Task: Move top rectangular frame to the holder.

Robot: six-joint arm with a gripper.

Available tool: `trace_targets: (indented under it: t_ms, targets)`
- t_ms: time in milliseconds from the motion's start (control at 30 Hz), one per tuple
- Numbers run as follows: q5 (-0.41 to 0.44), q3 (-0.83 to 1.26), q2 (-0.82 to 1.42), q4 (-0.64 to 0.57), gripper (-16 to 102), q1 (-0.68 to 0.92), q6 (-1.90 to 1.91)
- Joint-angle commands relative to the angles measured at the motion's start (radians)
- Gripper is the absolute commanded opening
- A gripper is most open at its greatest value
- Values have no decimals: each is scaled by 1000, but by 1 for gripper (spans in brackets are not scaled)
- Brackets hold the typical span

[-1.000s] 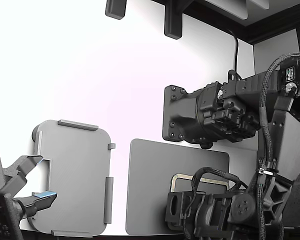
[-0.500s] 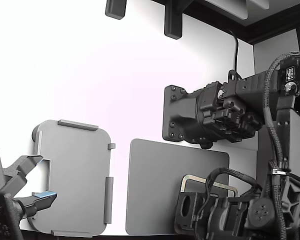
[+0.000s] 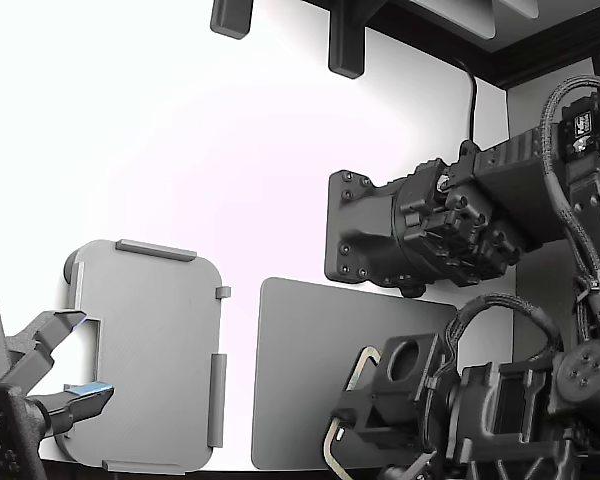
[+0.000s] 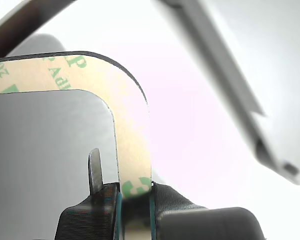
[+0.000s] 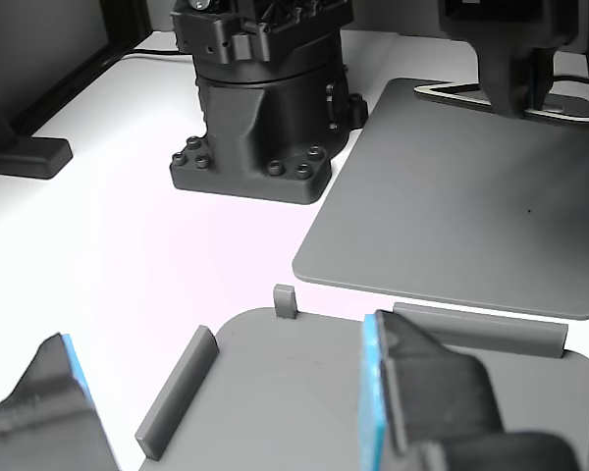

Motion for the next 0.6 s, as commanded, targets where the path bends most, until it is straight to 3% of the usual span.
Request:
trace_targets:
  t_ms: [0, 300, 433, 567]
  targets:
    - [20, -29, 40, 9, -11, -69, 21]
    - [54, -67, 52, 6, -11, -258, 63]
    - [38, -107, 41, 8, -11, -356, 67]
    - [-34, -164, 5, 9, -11, -462, 86]
